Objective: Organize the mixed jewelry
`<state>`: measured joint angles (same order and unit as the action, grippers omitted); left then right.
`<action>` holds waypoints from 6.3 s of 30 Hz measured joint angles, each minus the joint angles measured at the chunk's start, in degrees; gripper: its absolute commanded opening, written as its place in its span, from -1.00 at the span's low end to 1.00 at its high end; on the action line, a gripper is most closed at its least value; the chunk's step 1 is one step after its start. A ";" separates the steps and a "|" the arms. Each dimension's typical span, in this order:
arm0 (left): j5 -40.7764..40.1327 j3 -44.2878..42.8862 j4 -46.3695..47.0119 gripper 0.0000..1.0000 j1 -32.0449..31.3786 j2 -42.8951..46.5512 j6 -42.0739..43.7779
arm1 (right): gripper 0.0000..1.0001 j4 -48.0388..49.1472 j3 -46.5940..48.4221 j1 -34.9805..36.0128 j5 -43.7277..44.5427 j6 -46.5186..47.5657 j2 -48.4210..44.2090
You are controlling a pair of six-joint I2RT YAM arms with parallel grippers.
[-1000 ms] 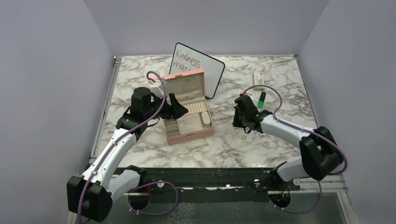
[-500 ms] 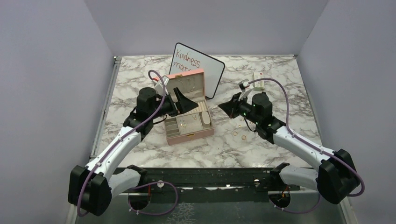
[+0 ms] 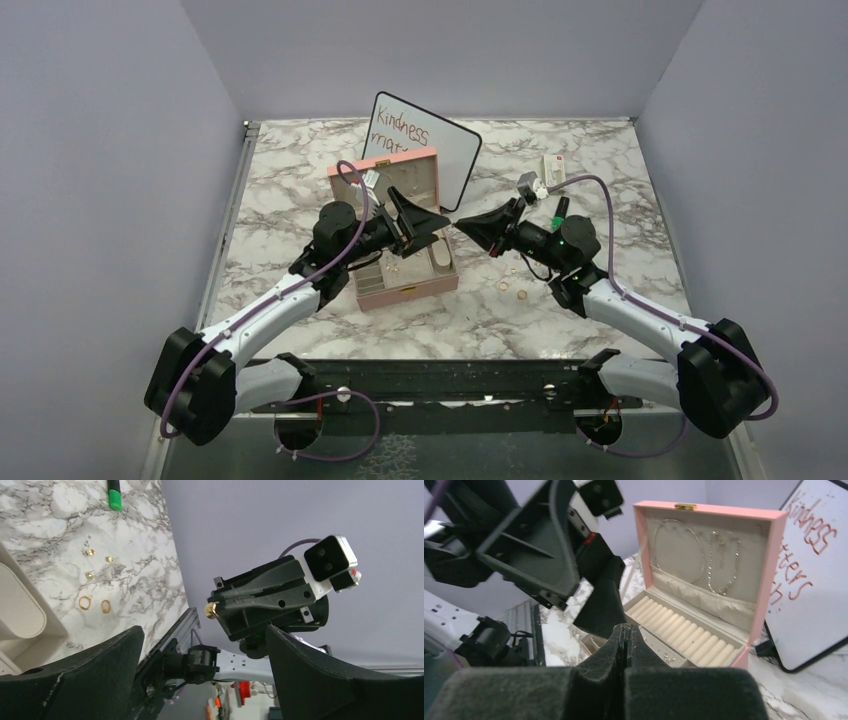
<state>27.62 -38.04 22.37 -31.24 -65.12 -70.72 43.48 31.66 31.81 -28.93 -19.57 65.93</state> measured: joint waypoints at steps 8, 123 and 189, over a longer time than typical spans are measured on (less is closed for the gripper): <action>-2.56 3.02 8.90 0.52 -0.79 -2.64 -9.49 | -0.98 8.72 -0.68 0.00 -4.07 -2.58 0.07; -1.68 8.92 40.11 -0.80 -4.13 -8.57 -21.86 | -0.68 25.75 -2.99 0.00 -8.22 -8.44 4.24; -29.33 -27.80 -61.48 -0.83 -0.61 -21.05 36.74 | 0.02 4.50 -20.63 1.14 3.85 -30.88 10.03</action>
<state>-1.72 -65.84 -39.11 -31.86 -86.17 -33.98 47.99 11.03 32.95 -25.08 -50.46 75.96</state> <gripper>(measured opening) 0.102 0.505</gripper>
